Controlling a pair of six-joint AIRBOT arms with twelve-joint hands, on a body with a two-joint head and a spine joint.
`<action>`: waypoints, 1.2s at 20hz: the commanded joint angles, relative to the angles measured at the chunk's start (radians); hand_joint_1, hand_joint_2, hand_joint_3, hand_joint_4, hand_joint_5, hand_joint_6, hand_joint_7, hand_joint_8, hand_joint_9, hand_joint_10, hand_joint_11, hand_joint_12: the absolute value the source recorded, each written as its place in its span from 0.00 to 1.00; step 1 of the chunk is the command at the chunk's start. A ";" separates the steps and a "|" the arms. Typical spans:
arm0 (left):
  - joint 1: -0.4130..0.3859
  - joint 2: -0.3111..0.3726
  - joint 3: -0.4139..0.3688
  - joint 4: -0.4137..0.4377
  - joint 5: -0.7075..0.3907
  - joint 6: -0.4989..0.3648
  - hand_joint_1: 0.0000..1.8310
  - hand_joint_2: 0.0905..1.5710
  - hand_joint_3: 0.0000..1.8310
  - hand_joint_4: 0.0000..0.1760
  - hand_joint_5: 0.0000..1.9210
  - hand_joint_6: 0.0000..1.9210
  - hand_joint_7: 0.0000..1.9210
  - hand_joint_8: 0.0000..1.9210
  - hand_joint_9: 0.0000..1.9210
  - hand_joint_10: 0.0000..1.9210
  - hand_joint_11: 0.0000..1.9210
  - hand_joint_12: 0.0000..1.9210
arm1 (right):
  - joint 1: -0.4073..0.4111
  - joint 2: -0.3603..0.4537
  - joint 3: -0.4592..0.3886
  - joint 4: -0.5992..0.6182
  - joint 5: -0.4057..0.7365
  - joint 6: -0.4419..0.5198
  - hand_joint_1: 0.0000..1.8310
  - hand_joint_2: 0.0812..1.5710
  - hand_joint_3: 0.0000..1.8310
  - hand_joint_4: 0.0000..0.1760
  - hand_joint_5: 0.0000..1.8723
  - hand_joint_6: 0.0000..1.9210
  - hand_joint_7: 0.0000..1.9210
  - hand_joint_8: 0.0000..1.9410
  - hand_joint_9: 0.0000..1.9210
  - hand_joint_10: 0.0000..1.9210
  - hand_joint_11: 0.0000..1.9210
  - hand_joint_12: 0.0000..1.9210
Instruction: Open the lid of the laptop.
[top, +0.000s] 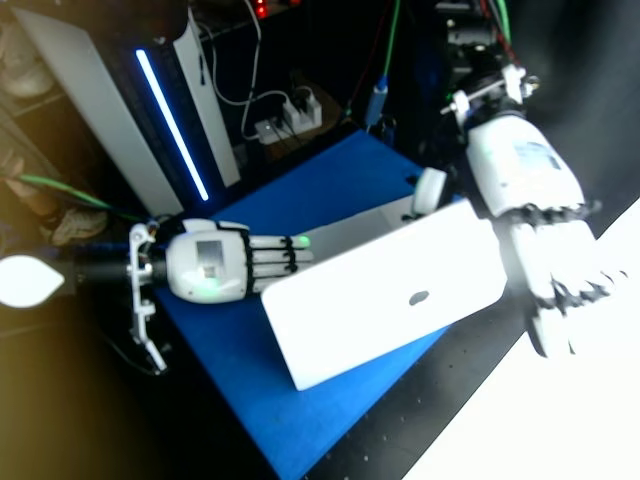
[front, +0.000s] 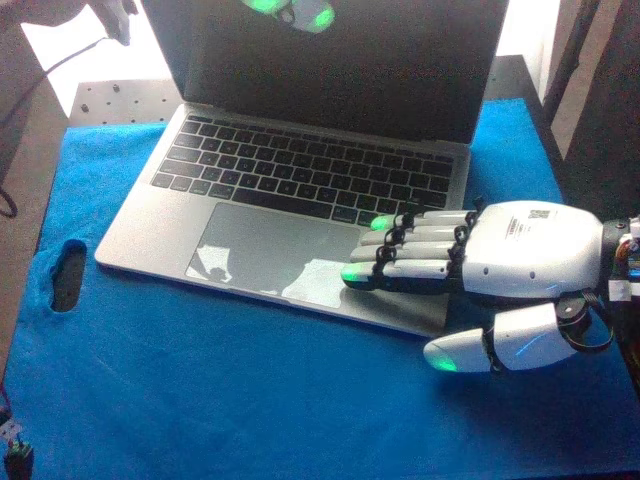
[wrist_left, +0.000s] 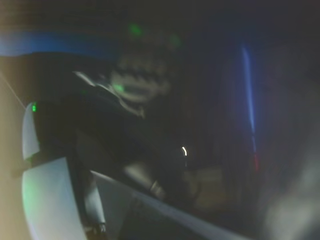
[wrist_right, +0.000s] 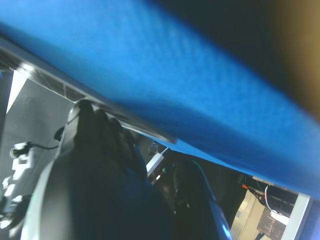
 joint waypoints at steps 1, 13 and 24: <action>-0.030 -0.001 0.024 -0.012 -0.108 0.025 0.48 0.64 0.00 0.12 0.00 0.00 0.00 0.00 0.00 0.00 0.00 0.00 | -0.008 -0.010 -0.003 -0.009 0.000 0.015 0.00 0.89 0.00 0.00 0.00 0.00 0.00 0.00 0.00 0.00 0.00 0.00; -0.068 -0.138 0.253 -0.093 0.030 0.188 0.40 0.65 0.00 0.37 0.00 0.00 0.00 0.00 0.00 0.00 0.00 0.00 | 0.010 -0.019 0.016 -0.008 0.028 0.015 0.00 0.90 0.00 0.00 0.00 0.00 0.00 0.00 0.00 0.00 0.00 0.00; -0.049 0.040 -0.028 -0.077 -0.207 0.191 0.36 0.63 0.00 0.00 0.00 0.00 0.00 0.00 0.00 0.00 0.00 0.00 | 0.023 -0.022 0.023 0.069 0.059 0.015 0.00 0.89 0.00 0.00 0.00 0.00 0.00 0.00 0.00 0.00 0.00 0.00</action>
